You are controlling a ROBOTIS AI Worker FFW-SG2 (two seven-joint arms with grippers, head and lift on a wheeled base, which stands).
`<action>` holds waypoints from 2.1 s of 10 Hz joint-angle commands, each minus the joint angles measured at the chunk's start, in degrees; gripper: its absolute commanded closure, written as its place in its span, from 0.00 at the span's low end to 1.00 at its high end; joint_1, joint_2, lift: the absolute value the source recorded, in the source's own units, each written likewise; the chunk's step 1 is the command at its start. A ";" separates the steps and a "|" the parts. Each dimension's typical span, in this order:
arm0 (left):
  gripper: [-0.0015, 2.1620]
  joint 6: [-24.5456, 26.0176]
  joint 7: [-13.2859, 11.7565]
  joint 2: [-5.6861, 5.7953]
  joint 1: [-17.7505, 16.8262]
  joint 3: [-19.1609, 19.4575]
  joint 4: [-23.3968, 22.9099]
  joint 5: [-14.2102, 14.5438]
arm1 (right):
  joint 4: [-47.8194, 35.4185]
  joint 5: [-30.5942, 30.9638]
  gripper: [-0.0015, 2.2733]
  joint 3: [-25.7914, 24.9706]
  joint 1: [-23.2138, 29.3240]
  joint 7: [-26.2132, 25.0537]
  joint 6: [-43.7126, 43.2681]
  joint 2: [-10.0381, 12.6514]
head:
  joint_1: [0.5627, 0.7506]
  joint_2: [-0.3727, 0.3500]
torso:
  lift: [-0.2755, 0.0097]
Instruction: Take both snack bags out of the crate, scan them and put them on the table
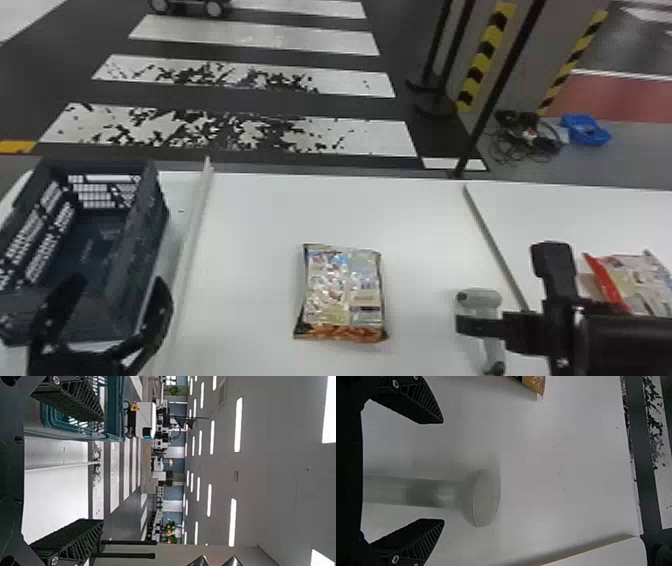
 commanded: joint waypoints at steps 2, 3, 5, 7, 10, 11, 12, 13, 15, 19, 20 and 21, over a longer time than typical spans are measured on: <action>0.04 -0.05 0.04 -0.09 -0.02 0.00 0.19 0.00 | 2.24 0.00 0.07 0.00 -1.06 0.04 -0.31 -0.88 | 0.70 0.32 | 0.65; 0.04 -0.05 0.04 -0.09 -0.02 0.09 0.19 0.00 | 3.38 0.09 0.09 0.00 -1.58 0.21 -0.66 -1.50 | 0.70 0.31 | 0.65; 0.04 -0.40 0.04 -0.09 -0.02 0.09 0.36 0.09 | 5.05 0.44 0.29 0.09 -1.94 1.44 -1.71 -2.82 | 0.70 0.30 | 0.65; 0.04 -0.58 0.04 -0.09 -0.02 0.09 0.45 0.18 | 6.02 1.58 0.99 0.00 -2.38 1.44 -1.89 -3.26 | 0.70 0.28 | 0.65; 0.04 -0.58 0.04 -0.09 -0.02 0.09 0.62 0.18 | 7.43 1.41 0.99 0.62 -2.46 1.88 -2.06 -4.14 | 0.70 0.26 | 0.65; 0.04 -0.58 0.04 -0.09 -0.02 0.09 0.62 0.18 | 6.99 1.14 0.99 0.70 -2.38 1.88 -1.89 -4.14 | 0.70 0.26 | 0.65; 0.04 -0.58 0.04 -0.09 -0.02 0.18 0.62 0.18 | 5.84 1.23 0.99 0.53 -2.38 1.88 -0.83 -3.96 | 0.70 0.26 | 0.65; 0.04 -0.58 0.04 -0.09 -0.02 0.09 0.62 0.18 | 4.70 1.32 0.99 0.88 -2.46 1.88 0.57 -3.78 | 0.70 0.27 | 0.65; 0.04 -0.58 0.04 -0.09 -0.02 0.09 0.62 0.18 | 1.36 1.58 0.99 1.85 -3.08 1.88 4.79 -3.26 | 0.70 0.28 | 0.65; 0.04 -0.58 0.04 -0.17 -0.02 0.00 0.89 0.18 | -5.41 2.37 0.99 5.27 -3.34 1.88 12.12 -2.47 | 0.70 0.32 | 0.65; 0.04 -0.58 0.04 -0.17 -0.10 -0.09 0.89 0.18 | -7.60 2.64 0.99 6.59 -2.82 1.88 12.12 -2.03 | 0.70 0.34 | 0.65; 0.04 -0.58 0.04 -0.17 -0.10 -0.18 0.89 0.18 | -8.92 2.81 0.99 7.65 -3.34 1.88 12.12 -1.85 | 0.70 0.37 | 0.65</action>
